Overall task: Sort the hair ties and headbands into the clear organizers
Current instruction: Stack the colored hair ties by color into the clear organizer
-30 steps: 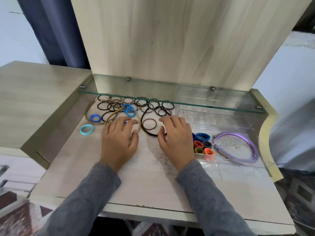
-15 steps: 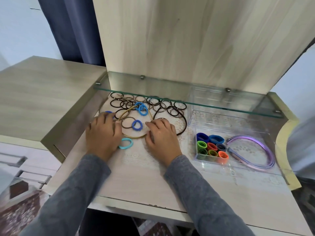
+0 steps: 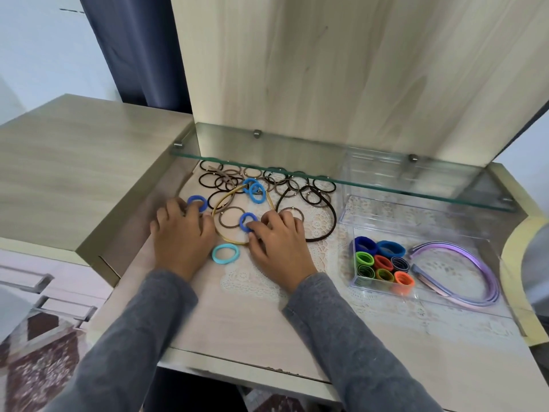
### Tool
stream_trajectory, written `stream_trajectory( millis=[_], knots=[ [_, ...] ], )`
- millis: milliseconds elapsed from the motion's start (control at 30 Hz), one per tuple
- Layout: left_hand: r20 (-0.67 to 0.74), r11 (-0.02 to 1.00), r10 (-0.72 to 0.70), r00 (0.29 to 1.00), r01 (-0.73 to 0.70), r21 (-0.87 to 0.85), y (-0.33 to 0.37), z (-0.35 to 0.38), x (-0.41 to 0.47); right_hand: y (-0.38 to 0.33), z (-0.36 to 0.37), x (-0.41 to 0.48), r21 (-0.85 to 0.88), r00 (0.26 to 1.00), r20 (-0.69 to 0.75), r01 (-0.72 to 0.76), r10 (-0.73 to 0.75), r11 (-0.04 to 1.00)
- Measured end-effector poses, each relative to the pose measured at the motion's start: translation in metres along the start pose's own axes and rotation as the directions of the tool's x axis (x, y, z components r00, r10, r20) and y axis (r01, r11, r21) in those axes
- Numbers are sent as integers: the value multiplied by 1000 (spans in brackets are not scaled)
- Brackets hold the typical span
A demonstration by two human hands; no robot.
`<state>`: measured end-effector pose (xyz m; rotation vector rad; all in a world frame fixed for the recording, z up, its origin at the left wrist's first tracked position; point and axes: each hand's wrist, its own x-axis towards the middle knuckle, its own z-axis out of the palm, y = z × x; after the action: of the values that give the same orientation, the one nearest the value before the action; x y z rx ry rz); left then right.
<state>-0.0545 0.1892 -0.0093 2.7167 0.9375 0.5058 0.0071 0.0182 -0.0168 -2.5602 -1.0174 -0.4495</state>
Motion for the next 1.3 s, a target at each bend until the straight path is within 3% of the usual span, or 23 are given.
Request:
stream_trajectory(
  millis=[500, 833, 1067, 1300],
  knots=[
    [-43, 1000, 5, 999, -6, -22, 0, -2, -2, 2, 0, 0, 104, 993, -103, -45, 56, 994],
    [-83, 999, 18, 996, -21, -36, -3, 2, -1, 13, -1, -4, 57, 978, -189, -82, 91, 995],
    [-105, 999, 39, 994, -39, -1, -3, 3, -1, 20, -4, -7, 78, 974, -196, -101, 114, 992],
    [-108, 997, 6, 994, -15, -82, -2, 2, -1, 21, -3, -8, 79, 975, -185, -109, 122, 991]
  ],
)
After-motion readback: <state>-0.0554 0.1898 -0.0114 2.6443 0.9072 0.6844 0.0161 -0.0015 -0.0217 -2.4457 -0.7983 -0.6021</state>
